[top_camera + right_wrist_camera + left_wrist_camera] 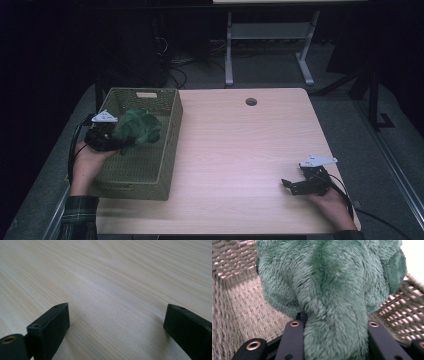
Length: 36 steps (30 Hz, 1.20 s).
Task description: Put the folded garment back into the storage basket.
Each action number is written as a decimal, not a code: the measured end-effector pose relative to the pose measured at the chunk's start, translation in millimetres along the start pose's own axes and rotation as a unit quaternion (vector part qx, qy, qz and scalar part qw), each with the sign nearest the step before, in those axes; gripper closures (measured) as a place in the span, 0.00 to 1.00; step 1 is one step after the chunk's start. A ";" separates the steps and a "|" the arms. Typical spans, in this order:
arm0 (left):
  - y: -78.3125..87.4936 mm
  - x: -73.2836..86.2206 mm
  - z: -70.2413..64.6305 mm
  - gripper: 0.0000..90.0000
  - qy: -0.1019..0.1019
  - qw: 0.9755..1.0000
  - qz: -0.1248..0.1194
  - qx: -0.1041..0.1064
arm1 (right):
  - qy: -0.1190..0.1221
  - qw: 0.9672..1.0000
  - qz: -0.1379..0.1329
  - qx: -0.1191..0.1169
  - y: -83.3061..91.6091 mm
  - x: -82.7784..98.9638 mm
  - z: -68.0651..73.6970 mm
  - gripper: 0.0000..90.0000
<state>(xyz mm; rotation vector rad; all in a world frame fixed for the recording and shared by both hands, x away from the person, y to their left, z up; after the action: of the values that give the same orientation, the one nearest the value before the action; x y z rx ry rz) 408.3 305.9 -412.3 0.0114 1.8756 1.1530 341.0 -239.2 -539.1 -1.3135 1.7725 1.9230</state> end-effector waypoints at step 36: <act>-45.1 30.6 17.5 0.27 0.022 0.996 0.082 0.011 | 0.000 1.000 0.000 0.000 0.0 0.0 -0.1 0.07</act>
<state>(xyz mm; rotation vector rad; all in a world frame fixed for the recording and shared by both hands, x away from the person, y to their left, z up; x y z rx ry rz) 421.1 305.9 -468.1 0.1562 1.9555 1.2508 341.1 -239.2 -539.2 -1.3144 1.7724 1.9222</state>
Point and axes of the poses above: each handheld gripper's, and its own axes: y roughly backward along the jaws, x roughly out of its underside, z roughly to its left, the point moved 8 cm from there along -y, roughly forward along the jaws, and after that the axes turned 13 degrees about x, right-handed, at the moved point
